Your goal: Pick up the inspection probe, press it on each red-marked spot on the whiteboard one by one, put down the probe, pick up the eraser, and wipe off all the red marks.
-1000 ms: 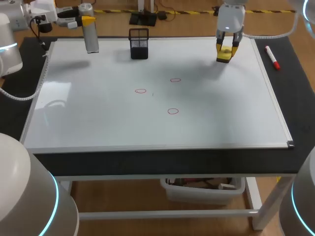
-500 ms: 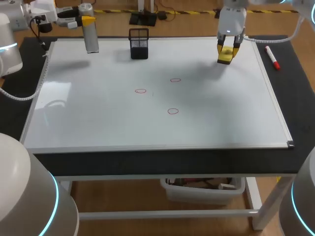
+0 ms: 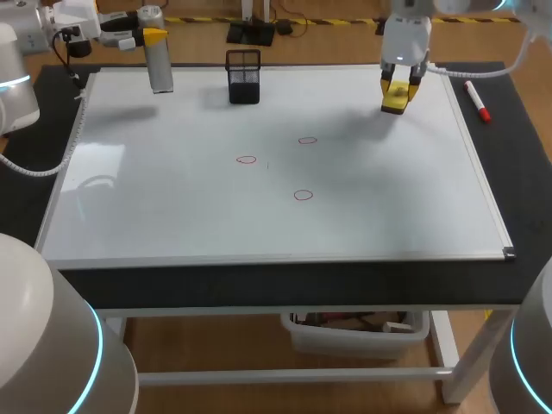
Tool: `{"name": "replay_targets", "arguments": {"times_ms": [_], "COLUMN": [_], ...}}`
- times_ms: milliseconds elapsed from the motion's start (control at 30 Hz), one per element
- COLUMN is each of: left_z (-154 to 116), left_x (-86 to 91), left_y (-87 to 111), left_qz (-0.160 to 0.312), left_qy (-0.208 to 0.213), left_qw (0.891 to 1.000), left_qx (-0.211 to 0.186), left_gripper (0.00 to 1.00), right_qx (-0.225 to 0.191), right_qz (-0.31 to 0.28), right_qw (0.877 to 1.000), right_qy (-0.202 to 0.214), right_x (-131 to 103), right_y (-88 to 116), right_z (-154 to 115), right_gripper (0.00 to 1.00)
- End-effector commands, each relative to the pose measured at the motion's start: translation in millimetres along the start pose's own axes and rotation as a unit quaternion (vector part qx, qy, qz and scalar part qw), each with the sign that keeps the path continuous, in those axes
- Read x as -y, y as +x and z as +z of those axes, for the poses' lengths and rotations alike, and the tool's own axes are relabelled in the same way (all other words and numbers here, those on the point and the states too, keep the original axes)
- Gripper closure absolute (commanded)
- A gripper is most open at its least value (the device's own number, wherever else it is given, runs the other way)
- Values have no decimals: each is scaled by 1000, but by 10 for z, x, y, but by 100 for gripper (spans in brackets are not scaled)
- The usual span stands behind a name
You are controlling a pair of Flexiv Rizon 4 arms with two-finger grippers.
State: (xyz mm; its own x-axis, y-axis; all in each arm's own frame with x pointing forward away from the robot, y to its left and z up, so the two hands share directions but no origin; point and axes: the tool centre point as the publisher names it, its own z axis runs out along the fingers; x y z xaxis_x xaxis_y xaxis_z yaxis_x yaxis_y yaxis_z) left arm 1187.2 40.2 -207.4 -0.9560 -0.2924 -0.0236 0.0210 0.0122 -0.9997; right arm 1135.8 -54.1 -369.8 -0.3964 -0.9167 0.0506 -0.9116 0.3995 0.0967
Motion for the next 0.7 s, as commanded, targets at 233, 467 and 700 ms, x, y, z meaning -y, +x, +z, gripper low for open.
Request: {"name": "replay_targets", "arguments": {"times_ms": [233, 467, 700], "left_z": [119, 299, 441], "left_x": [52, 119, 133], "left_y": [118, 380, 730], "left_qz": [4, 5, -1], "left_qy": [2, -1, 7], "left_qw": [1000, 1000, 999], "left_qx": [-9, -26, -53], "left_gripper": [100, 100, 100], "right_qx": [-1, -1, -1], "right_qz": [-1, -1, -1], "right_qw": [1000, 1000, 1000], "right_qy": [3, 3, 3], "right_x": [-17, -17, -17], "right_y": [17, 17, 17], "right_z": [-27, -27, -27], "right_gripper": [100, 100, 100]}}
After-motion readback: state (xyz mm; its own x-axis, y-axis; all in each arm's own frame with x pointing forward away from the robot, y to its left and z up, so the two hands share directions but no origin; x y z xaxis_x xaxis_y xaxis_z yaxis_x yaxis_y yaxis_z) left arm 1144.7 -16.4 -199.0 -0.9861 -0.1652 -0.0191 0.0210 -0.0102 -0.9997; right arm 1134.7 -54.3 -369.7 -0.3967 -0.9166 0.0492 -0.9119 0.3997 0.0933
